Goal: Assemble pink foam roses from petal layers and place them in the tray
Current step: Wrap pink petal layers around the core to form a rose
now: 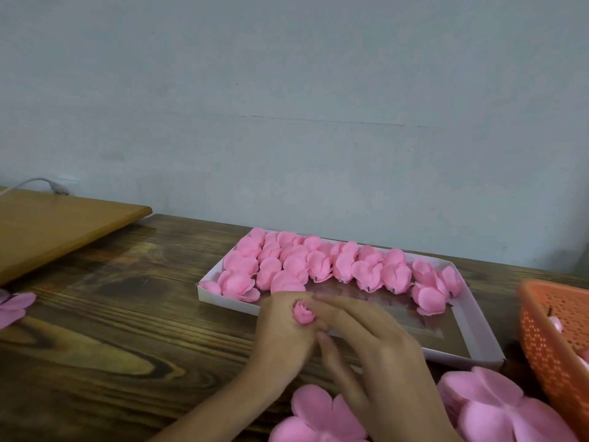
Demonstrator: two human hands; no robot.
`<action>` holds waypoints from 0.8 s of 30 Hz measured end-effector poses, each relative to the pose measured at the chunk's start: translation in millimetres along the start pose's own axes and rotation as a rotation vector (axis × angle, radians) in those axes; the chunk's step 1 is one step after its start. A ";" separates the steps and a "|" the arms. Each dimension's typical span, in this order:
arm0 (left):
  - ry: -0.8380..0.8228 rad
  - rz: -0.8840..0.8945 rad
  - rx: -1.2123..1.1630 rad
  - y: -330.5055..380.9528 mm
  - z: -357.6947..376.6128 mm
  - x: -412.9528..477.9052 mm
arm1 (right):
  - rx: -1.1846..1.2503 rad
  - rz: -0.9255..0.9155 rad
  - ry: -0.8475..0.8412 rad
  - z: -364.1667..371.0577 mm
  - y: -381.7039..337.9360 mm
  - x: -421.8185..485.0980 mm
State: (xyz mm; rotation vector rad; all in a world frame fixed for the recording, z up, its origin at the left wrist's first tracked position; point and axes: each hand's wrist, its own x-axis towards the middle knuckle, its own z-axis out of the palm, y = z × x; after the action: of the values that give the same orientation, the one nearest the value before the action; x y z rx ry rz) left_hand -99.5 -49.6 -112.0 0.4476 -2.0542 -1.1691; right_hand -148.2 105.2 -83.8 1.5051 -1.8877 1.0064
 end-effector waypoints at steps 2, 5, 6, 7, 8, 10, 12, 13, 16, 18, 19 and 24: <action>-0.005 0.001 0.022 2.2 -0.6 -0.6 | -0.016 -0.014 0.014 1.6 -0.7 -1.0; -0.005 -0.001 0.004 8.3 -0.6 -2.7 | -0.007 -0.018 0.008 1.6 -1.3 -1.1; -0.002 -0.011 0.007 10.1 -0.7 -2.8 | -0.013 -0.019 0.006 1.2 -1.0 -1.4; -0.006 -0.013 0.004 9.9 -0.6 -2.5 | -0.021 -0.021 0.006 1.1 -0.9 -1.4; -0.015 -0.011 0.000 9.8 -0.7 -2.0 | -0.026 -0.021 0.006 1.2 -1.2 -1.2; -0.018 0.001 -0.002 8.2 -1.8 -1.8 | -0.026 -0.013 -0.001 2.3 -1.6 -1.5; -0.026 0.020 -0.006 8.7 1.0 -3.1 | -0.028 -0.007 -0.004 2.9 -1.0 -2.2; -0.039 0.029 -0.027 7.5 3.8 -3.9 | -0.025 0.001 -0.004 3.2 -0.5 -2.6; -0.069 0.039 -0.091 8.6 7.5 -6.6 | -0.015 0.025 -0.012 4.7 -0.3 -3.6; -0.077 0.014 -0.064 5.1 5.6 -3.4 | -0.012 0.033 -0.030 4.9 -0.5 -3.8; -0.078 0.002 -0.067 4.7 4.5 -2.4 | 0.008 0.045 -0.039 4.7 -0.6 -3.6; -0.066 -0.107 -0.505 17.7 -1.4 -2.9 | 0.369 0.432 0.061 8.6 -3.5 -6.0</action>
State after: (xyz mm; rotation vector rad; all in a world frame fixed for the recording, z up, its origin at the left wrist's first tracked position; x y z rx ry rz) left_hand -95.6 -39.3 -97.7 0.2745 -1.7149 -1.7222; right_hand -142.9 101.3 -92.7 1.2513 -2.1154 1.6509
